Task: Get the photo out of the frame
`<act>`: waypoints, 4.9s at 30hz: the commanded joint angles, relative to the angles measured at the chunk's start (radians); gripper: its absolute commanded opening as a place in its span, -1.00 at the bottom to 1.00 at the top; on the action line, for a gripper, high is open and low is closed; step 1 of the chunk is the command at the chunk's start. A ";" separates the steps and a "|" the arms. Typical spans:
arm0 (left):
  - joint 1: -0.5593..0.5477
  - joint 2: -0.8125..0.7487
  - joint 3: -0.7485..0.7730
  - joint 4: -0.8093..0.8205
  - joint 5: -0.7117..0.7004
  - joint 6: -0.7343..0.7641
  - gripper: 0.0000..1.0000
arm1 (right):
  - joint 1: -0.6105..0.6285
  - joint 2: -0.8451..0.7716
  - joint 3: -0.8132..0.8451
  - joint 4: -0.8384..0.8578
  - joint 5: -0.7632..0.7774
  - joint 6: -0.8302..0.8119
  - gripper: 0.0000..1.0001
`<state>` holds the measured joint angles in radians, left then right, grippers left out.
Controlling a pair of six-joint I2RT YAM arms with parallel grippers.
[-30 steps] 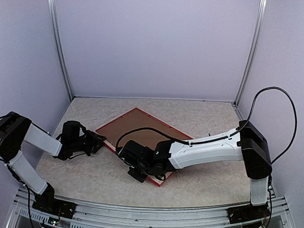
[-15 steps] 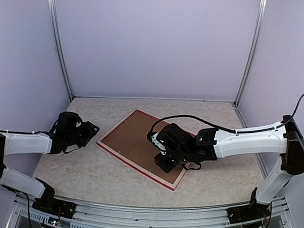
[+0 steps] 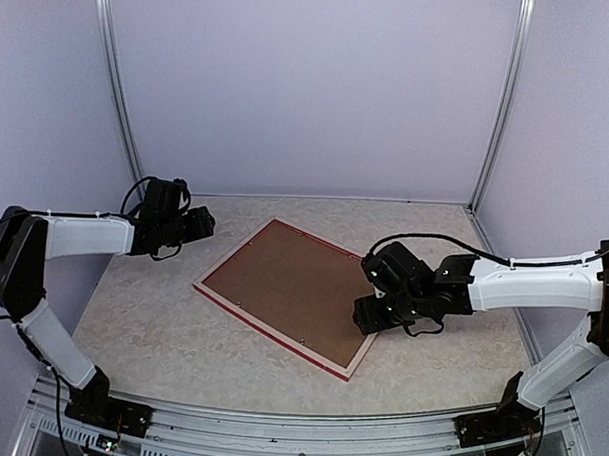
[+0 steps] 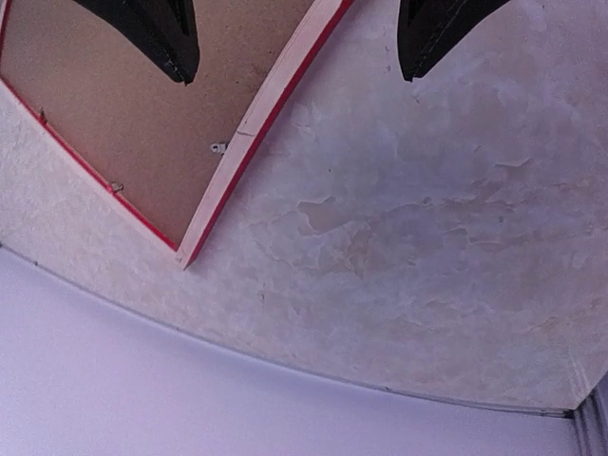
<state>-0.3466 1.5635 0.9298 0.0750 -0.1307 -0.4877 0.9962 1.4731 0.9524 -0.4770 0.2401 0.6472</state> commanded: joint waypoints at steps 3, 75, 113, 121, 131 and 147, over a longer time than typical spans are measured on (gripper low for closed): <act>0.012 0.231 0.172 -0.094 0.199 0.171 0.38 | -0.086 -0.016 -0.071 -0.044 -0.020 0.176 0.36; -0.284 -0.213 -0.066 -0.232 -0.142 -0.014 0.45 | -0.548 -0.067 -0.046 0.060 -0.091 -0.346 0.18; -0.121 -0.189 -0.196 -0.052 -0.033 -0.007 0.70 | -0.656 0.189 -0.077 0.017 -0.172 -0.302 -0.92; -0.130 -0.229 -0.186 0.027 0.252 0.053 0.62 | -0.654 -0.033 -0.052 0.084 -0.361 -0.403 -1.00; -0.188 -0.232 -0.146 0.297 0.880 0.011 0.57 | -0.527 -0.194 -0.015 0.111 -0.869 -0.572 -1.00; -0.397 -0.015 0.041 0.229 1.078 0.055 0.54 | -0.239 -0.099 0.070 0.043 -0.999 -0.716 -1.00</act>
<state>-0.7109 1.5127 0.9169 0.3218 0.8970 -0.4625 0.7231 1.3392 0.9791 -0.3950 -0.7284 -0.0124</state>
